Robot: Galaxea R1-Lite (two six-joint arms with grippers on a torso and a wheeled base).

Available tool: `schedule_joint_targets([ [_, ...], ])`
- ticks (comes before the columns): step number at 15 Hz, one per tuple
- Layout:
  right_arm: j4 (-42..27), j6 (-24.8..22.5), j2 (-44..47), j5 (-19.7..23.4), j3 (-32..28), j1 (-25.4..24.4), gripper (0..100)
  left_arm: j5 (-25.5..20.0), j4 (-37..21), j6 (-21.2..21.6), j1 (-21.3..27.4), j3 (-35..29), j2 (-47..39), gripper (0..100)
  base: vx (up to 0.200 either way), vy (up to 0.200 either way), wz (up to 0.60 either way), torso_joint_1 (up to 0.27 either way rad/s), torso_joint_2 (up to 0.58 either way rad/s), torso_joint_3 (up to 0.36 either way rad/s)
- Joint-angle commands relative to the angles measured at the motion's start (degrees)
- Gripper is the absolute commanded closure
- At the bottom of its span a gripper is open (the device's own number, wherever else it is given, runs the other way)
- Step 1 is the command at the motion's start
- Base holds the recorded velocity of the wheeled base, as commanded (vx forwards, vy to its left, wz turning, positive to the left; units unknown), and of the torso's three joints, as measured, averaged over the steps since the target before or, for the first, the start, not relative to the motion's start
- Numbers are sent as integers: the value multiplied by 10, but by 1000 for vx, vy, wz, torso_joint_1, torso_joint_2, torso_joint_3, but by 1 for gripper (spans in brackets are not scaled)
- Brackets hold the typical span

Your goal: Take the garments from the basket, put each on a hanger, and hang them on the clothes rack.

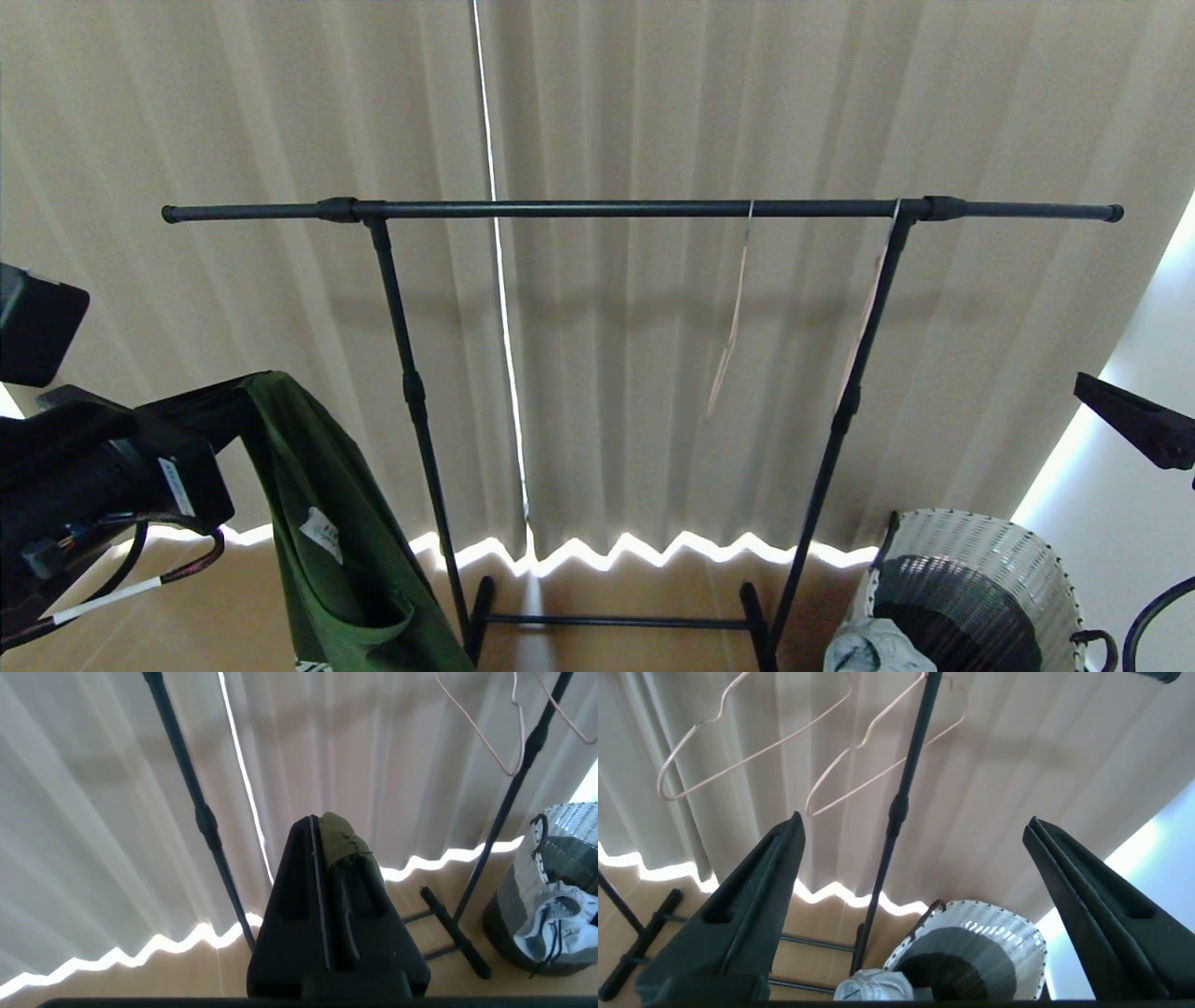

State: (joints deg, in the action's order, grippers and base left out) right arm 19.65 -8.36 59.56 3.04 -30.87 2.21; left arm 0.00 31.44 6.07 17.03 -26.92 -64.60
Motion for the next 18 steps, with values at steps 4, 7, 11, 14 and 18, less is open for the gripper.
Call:
schedule_joint_targets([
  [4,0,-2,9,0,3,1,0,0,0,0,0,-1,-6,100,200,0,0,7,-1,5],
  [7,0,-2,28,-8,0,1,0,0,0,1,0,0,-5,100,200,0,0,12,4,-1],
  [11,3,-2,62,-14,-4,1,0,0,0,11,1,3,-4,100,200,0,0,4,1,2],
  [14,6,-1,80,-47,-5,-4,0,0,0,13,1,7,-4,100,133,0,0,-2,2,3],
  [18,8,3,137,-52,-22,-9,0,0,12,12,3,12,-4,100,0,0,0,0,0,0],
])
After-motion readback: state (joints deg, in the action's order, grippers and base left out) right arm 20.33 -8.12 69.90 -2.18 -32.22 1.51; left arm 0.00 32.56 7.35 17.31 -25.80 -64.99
